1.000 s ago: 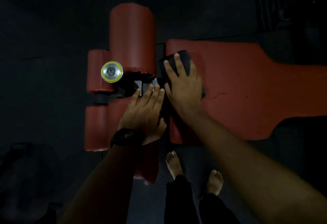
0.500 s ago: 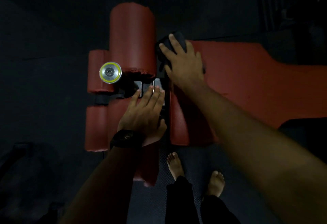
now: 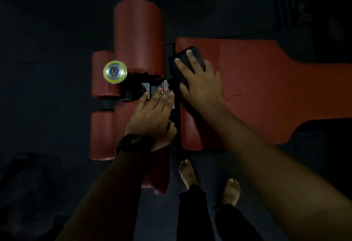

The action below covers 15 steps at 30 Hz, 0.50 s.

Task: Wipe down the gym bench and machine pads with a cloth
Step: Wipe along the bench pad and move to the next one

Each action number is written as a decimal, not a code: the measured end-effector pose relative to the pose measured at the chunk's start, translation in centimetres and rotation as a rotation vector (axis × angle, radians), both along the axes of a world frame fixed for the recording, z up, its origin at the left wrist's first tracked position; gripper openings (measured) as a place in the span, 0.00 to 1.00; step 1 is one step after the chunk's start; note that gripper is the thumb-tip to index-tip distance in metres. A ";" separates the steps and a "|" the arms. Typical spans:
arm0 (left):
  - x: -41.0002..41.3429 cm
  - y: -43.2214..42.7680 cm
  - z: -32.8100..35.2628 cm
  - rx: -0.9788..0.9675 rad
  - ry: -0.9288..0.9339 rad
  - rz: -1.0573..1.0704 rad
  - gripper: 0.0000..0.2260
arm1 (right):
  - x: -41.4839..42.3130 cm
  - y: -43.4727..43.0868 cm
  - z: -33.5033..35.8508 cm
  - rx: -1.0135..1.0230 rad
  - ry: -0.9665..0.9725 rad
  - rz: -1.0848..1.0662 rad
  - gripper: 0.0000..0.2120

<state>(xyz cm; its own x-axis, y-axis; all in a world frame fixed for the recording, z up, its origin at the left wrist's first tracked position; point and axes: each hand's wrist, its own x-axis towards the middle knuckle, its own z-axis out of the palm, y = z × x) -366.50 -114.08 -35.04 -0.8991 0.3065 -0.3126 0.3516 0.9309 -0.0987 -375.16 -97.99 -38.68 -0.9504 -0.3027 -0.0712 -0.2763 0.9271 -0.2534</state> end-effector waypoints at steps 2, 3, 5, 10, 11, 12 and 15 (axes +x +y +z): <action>0.0 0.0 0.0 0.005 0.010 -0.007 0.36 | -0.5 2.2 -0.6 -0.013 -0.078 -0.159 0.33; 0.0 0.0 0.0 0.000 0.008 -0.012 0.36 | 0.3 3.0 -0.9 -0.047 -0.107 -0.306 0.33; 0.0 0.0 0.1 -0.015 0.001 -0.011 0.36 | 3.3 3.0 -1.2 -0.079 -0.108 -0.578 0.33; -0.1 -0.1 0.0 -0.010 -0.006 -0.023 0.37 | 9.4 -1.5 -0.2 -0.063 -0.082 -0.553 0.35; -0.1 -0.1 0.0 -0.004 -0.002 -0.024 0.37 | 8.9 -1.3 -0.3 -0.079 -0.052 -0.444 0.34; -0.1 -0.1 0.0 0.003 0.004 -0.023 0.37 | 7.9 -0.4 -0.5 -0.089 -0.015 -0.318 0.33; 0.0 0.0 0.0 0.008 0.018 -0.016 0.38 | 4.5 3.9 -1.2 -0.044 0.001 -0.128 0.32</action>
